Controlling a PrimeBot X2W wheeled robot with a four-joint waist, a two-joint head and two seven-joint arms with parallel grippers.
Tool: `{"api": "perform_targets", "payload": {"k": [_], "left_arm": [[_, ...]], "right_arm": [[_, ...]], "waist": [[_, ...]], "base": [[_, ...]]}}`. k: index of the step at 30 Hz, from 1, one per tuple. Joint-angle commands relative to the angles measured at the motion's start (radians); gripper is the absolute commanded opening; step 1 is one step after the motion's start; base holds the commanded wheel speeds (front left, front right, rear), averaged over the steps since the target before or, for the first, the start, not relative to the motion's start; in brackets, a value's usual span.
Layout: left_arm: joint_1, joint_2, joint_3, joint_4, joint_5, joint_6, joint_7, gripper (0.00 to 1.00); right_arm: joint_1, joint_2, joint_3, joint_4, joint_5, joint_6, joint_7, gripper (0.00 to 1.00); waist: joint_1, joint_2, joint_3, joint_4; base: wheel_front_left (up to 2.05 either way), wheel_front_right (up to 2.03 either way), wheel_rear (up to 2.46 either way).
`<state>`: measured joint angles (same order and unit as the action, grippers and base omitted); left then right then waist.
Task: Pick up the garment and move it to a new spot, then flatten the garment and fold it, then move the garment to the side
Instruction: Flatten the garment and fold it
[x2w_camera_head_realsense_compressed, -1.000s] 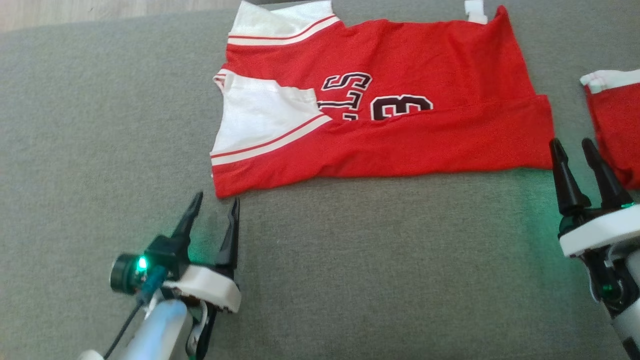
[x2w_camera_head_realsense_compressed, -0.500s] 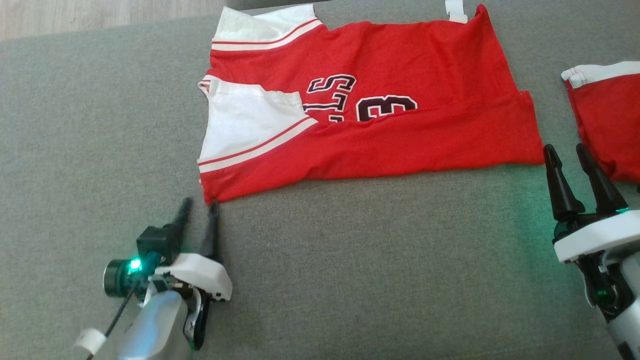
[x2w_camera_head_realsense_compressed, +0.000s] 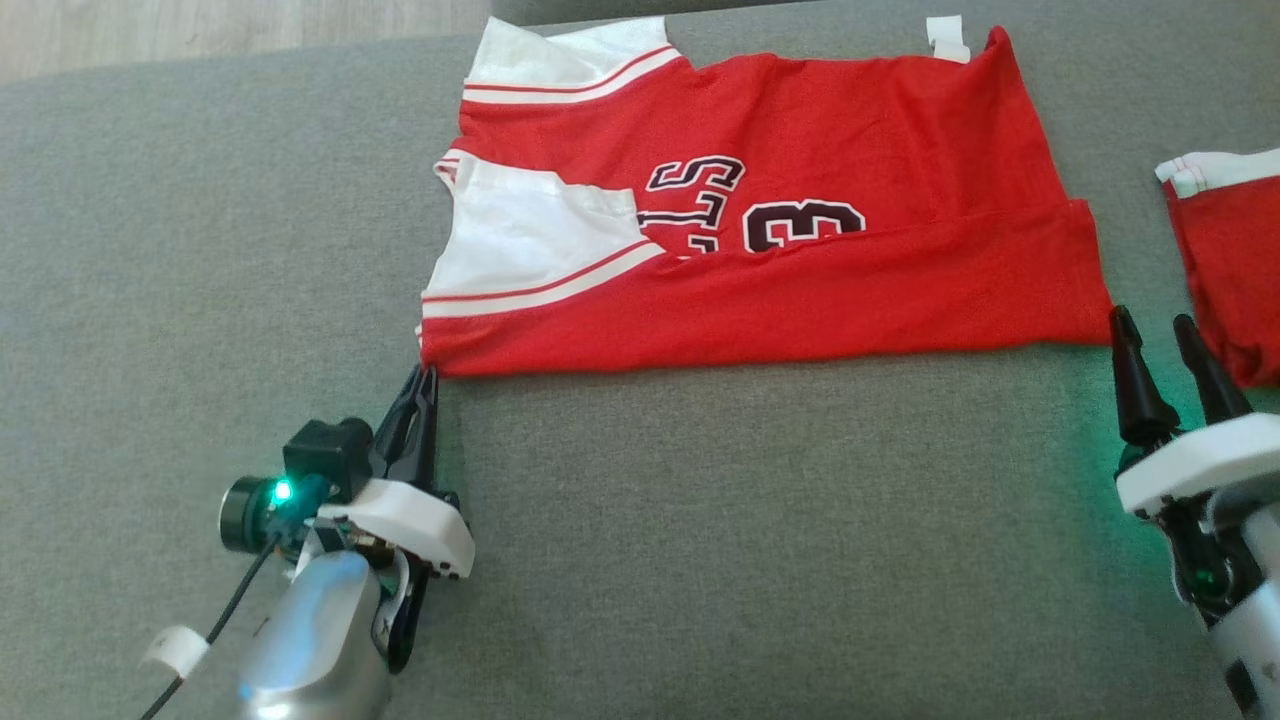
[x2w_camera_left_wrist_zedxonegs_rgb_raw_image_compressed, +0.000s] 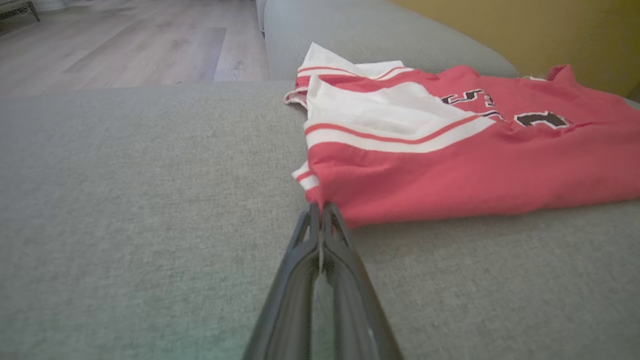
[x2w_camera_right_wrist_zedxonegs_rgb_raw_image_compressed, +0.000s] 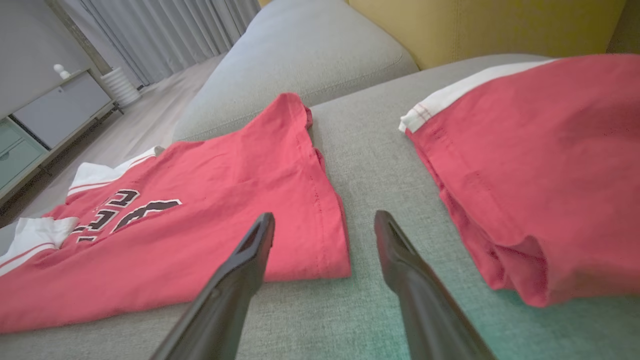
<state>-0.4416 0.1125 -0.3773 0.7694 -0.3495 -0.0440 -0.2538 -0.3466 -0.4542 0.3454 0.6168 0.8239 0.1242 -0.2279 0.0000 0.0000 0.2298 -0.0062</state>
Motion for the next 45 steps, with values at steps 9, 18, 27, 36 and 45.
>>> {"api": "perform_targets", "payload": {"k": [9,18,27,36,45], "left_arm": [[0.018,0.027,0.058,-0.087,0.030,-0.009,-0.008,0.00],[0.063,0.029,0.074,-0.125,0.049,-0.019,-0.008,0.00],[0.163,0.024,0.089,-0.180,0.058,-0.017,-0.008,0.00],[0.369,0.012,0.069,-0.282,0.069,-0.012,-0.008,0.00],[0.507,0.022,0.047,-0.366,0.057,0.006,0.016,0.00]], "right_arm": [[-0.134,0.055,0.020,0.201,-0.056,0.007,0.127,1.00],[-0.168,0.060,0.070,0.268,-0.047,0.007,0.170,0.00],[-0.075,0.006,0.097,0.232,0.015,0.007,0.137,0.00],[0.104,-0.080,0.121,0.116,0.054,0.007,0.111,0.00],[0.254,-0.106,0.071,0.031,0.038,0.007,0.112,0.00]], "waist": [[0.0000,0.0000,0.003,0.017],[0.0000,0.0000,-0.017,0.040],[0.0000,0.0000,-0.077,0.059],[0.0000,0.0000,-0.151,0.063],[0.0000,0.0000,-0.182,0.058]], "base": [[0.00,0.00,0.00],[0.00,0.00,0.00],[0.00,0.00,0.00],[0.00,0.00,0.00],[0.00,0.00,0.00]]}}
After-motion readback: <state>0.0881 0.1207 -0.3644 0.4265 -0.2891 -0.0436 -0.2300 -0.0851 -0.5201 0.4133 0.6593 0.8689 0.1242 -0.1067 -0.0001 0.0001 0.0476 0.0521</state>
